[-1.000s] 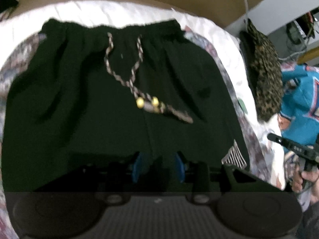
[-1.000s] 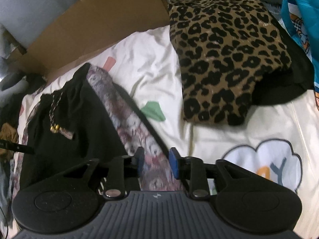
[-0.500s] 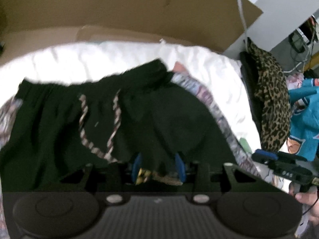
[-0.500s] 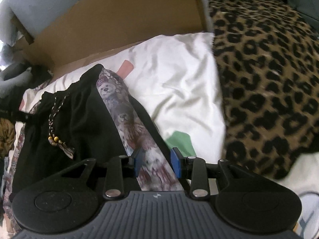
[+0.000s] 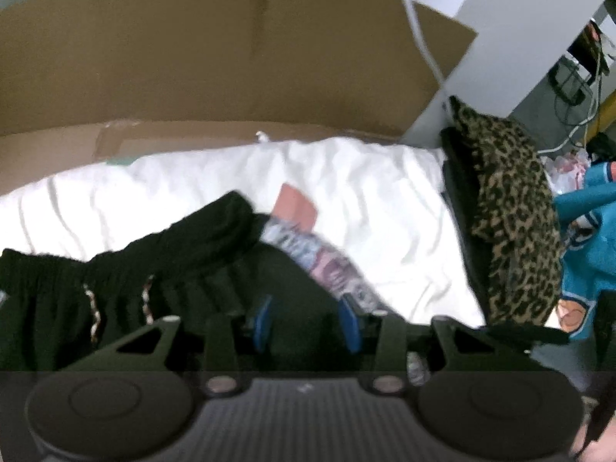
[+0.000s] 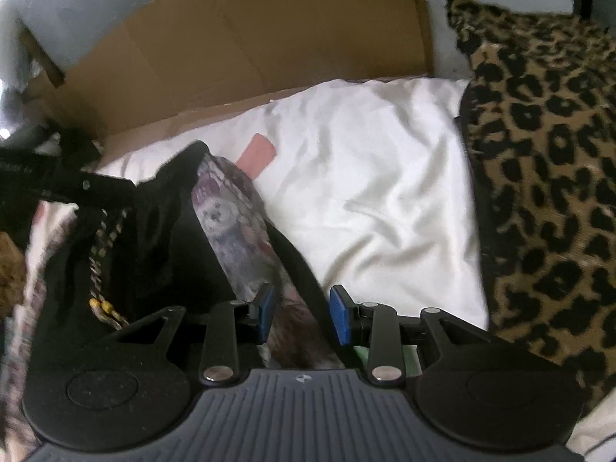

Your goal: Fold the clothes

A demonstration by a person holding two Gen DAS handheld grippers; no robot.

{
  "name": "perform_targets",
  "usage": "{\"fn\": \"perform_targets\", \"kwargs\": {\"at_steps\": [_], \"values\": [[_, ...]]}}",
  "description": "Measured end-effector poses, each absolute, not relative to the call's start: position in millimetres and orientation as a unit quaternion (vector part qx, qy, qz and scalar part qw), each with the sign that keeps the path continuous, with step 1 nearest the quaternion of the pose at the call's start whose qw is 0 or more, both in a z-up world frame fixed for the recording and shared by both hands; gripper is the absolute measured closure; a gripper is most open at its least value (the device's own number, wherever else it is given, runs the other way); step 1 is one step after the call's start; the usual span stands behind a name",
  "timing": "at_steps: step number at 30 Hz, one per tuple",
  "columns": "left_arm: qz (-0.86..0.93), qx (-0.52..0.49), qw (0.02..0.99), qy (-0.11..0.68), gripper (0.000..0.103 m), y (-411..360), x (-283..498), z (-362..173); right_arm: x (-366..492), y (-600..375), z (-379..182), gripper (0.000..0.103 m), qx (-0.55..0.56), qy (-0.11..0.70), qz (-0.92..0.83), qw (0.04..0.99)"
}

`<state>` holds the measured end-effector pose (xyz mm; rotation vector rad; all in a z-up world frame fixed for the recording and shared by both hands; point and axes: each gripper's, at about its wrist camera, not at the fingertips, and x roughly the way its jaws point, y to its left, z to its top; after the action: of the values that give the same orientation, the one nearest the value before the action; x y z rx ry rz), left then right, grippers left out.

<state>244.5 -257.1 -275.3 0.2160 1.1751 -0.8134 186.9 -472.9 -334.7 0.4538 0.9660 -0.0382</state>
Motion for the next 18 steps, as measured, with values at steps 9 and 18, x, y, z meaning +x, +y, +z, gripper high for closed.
{"fn": "perform_targets", "kwargs": {"at_steps": [9,18], "values": [[-0.395,0.115,0.746,0.524,0.064,-300.9,227.0,-269.5,207.1,-468.0,-342.9,0.068,0.218,0.450,-0.010,0.866],[-0.377,0.108,0.732,0.557,0.064,-296.3,226.1,-322.3,205.4,-453.5,-353.4,0.068,0.190,0.473,-0.024,0.860]]}}
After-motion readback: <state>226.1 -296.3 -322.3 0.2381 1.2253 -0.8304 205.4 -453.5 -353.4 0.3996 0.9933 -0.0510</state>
